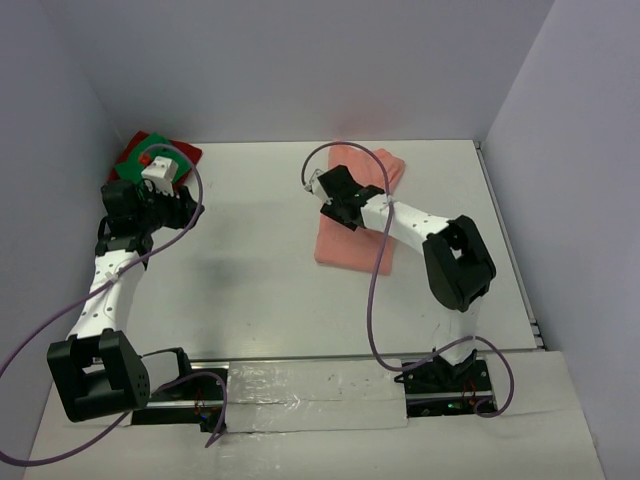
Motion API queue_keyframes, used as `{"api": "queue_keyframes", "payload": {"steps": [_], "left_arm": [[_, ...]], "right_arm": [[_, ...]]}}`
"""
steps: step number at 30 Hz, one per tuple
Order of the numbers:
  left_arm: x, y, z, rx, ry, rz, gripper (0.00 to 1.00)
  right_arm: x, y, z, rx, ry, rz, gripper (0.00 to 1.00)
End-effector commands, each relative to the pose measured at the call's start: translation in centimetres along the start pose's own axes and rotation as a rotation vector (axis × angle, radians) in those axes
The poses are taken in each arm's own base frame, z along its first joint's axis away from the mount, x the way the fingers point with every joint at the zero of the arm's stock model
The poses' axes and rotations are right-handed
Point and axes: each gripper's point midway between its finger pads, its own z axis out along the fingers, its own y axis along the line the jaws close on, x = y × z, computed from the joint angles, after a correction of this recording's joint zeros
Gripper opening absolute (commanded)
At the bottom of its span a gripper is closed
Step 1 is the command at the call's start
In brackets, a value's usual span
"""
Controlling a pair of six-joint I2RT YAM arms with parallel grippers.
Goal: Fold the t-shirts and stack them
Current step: Fold the tshirt
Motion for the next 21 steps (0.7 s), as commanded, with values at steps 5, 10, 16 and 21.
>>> {"api": "queue_keyframes", "payload": {"steps": [5,10,16,21], "left_arm": [[-0.5,-0.5,-0.4,0.018,-0.030,0.024,0.63],[-0.5,-0.6,-0.7,0.018,-0.032,0.032,0.64],[-0.6,-0.7,-0.9,0.019,-0.036,0.039,0.64],[-0.5,-0.7,-1.0,0.014,-0.037,0.051,0.64]], "right_arm": [[-3.0,-1.6,-5.5,0.037,-0.140,0.178,0.61],[-2.3,3.0,-9.3,-0.234,-0.207,0.146,0.61],[2.5,8.6,-8.9,-0.181,-0.155,-0.074,0.64],[5.6,11.7,-7.4,-0.134,-0.106,-0.187,0.64]]}}
